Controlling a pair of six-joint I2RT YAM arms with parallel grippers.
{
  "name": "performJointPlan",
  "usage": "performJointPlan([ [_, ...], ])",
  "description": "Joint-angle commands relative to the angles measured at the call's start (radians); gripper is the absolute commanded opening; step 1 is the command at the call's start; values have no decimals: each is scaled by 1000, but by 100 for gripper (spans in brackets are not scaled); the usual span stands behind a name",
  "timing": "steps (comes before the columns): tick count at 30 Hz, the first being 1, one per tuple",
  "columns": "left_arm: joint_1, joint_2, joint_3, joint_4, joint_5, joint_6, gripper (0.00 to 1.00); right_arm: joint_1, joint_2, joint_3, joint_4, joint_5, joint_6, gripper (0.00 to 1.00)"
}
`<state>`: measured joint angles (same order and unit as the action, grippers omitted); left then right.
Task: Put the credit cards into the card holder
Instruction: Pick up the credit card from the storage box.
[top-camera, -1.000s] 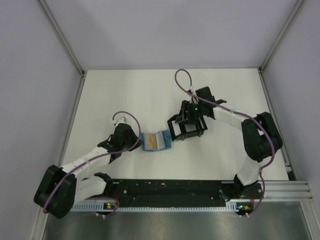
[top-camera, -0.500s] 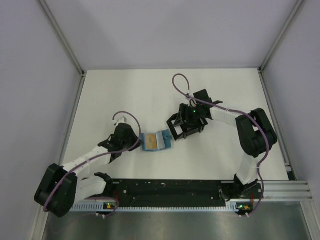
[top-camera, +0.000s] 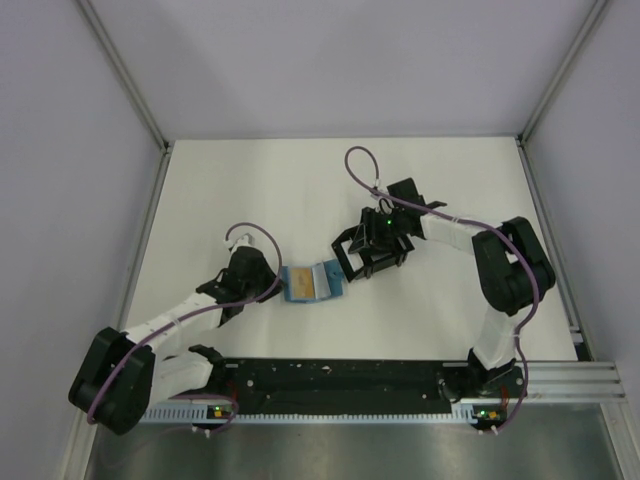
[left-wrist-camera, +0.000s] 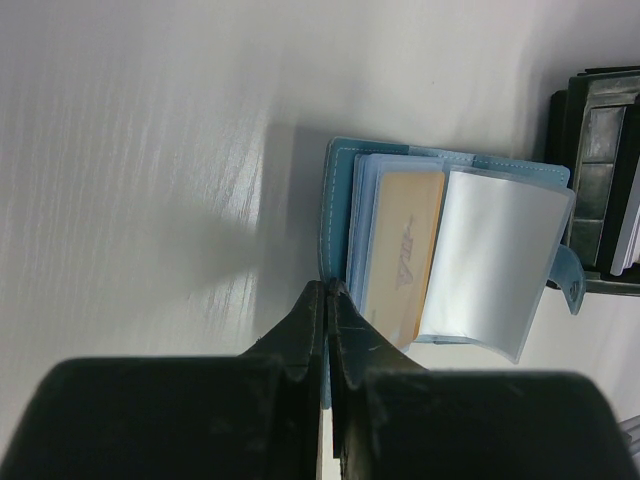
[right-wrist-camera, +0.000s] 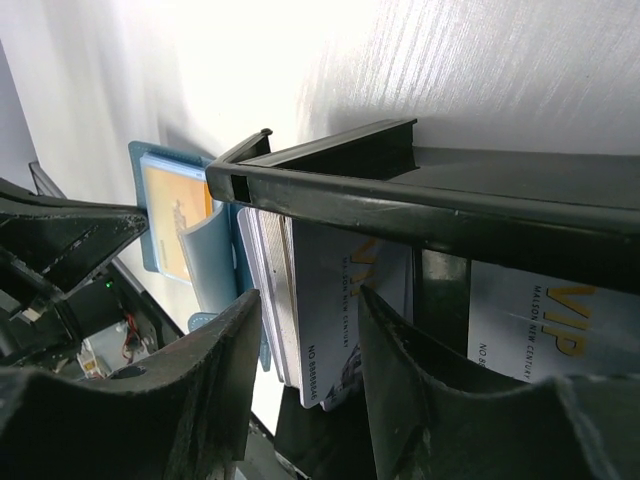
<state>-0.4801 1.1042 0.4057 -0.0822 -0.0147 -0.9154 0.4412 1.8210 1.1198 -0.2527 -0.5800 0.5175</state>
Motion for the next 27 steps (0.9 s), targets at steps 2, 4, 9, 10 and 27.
performJointPlan([
  [2, 3, 5, 30, 39, 10, 6, 0, 4, -60, -2, 38, -31, -1, 41],
  [4, 5, 5, 28, 41, 10, 6, 0, 2, -61, 0, 38, -35, 3, 40],
  [9, 5, 6, 28, 42, 10, 6, 0, 2, -68, -3, 38, -35, 3, 35],
  [10, 5, 8, 28, 42, 10, 6, 0, 2, -69, -3, 38, -34, 4, 35],
  [27, 5, 22, 35, 50, 45, 9, 0, 1, -62, 0, 33, -43, -2, 12],
])
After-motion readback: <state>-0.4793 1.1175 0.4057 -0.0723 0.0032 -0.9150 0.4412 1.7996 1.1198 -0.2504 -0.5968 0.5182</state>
